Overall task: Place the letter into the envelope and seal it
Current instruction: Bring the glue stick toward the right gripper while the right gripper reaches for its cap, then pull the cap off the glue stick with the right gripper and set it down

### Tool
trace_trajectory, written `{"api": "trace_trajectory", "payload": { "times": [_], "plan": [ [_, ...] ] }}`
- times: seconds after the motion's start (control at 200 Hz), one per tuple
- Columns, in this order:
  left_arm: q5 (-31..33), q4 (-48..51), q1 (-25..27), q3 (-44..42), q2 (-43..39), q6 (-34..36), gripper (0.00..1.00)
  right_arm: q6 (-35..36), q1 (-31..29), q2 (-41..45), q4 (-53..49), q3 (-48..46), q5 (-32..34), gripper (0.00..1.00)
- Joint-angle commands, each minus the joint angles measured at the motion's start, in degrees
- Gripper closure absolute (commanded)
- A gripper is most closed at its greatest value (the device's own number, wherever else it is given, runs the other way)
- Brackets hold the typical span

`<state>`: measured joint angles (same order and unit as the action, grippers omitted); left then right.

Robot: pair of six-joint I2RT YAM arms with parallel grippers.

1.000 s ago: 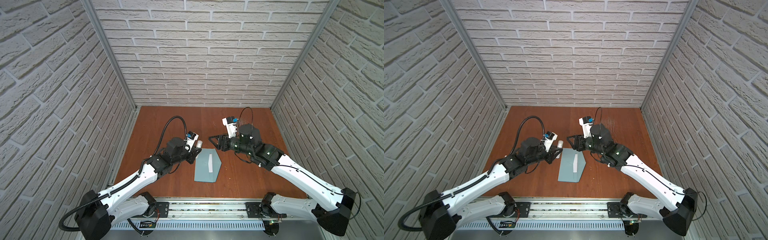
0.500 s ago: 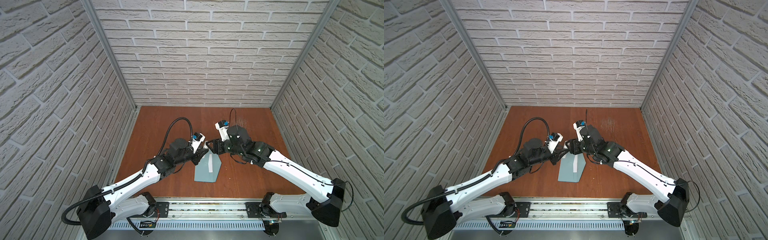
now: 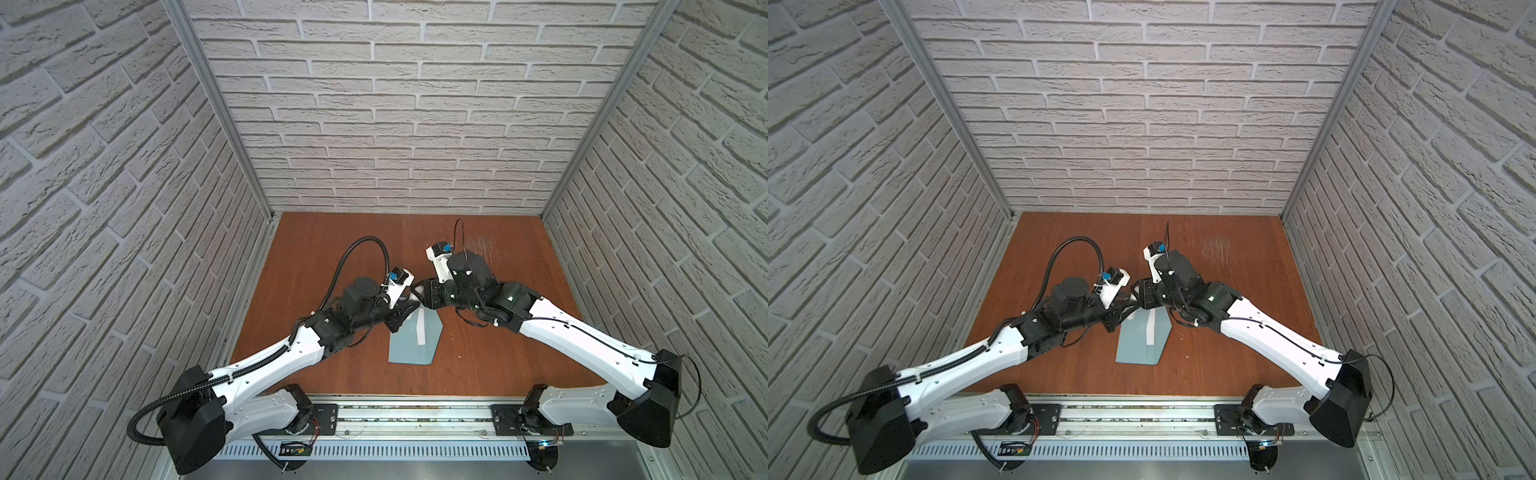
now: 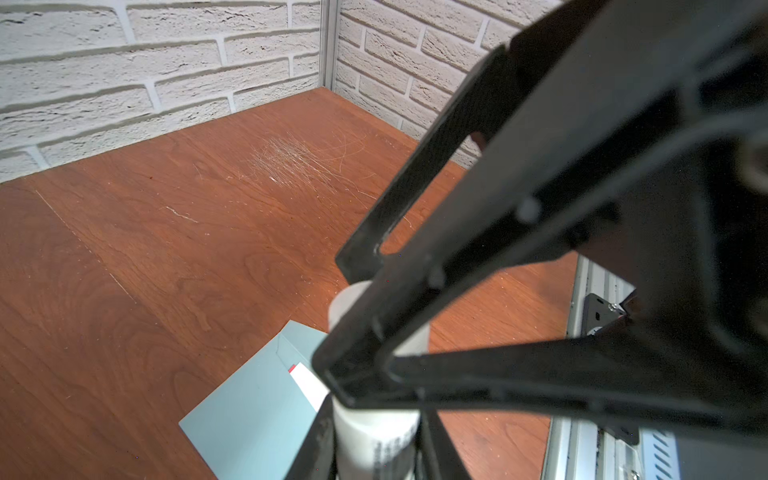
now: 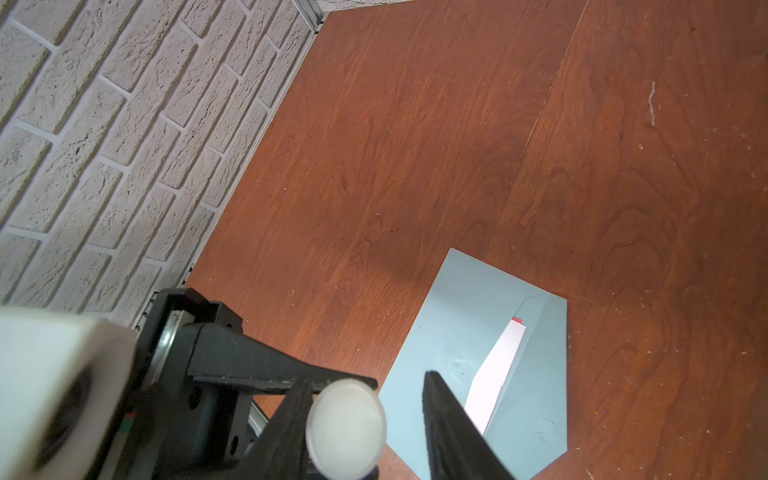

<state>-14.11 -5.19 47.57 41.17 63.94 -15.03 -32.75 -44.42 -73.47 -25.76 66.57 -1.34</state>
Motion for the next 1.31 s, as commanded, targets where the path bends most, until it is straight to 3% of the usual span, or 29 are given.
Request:
{"api": "trace_trajectory", "payload": {
  "times": [0.0,0.32,0.39,0.615,0.925,1.3],
  "plan": [
    [0.12,-4.68,0.51,-0.34,-0.19,1.01,0.92,-0.83,-0.31,-0.18,2.37,0.85,0.53,0.61],
    [2.01,-4.15,1.19,-0.04,0.57,1.64,0.94,-2.14,-0.27,-0.1,3.43,0.41,1.08,0.79],
    [2.87,-3.81,1.3,0.14,0.87,1.48,1.0,-2.31,-0.22,0.17,3.52,0.41,1.42,0.81],
    [3.33,-2.21,1.38,0.68,2.58,2.4,1.0,-2.71,0.1,1.99,4.49,0.85,4.02,0.94],
    [6.53,7.67,2.68,3.78,5.38,5.39,1.0,-0.89,3.37,2.93,-0.83,6.03,6.26,0.94],
    [7.44,4.5,2.78,2.74,3.16,5.02,1.0,4.31,10.35,5.5,-6.92,8.84,12.24,0.94]
  ]
}}
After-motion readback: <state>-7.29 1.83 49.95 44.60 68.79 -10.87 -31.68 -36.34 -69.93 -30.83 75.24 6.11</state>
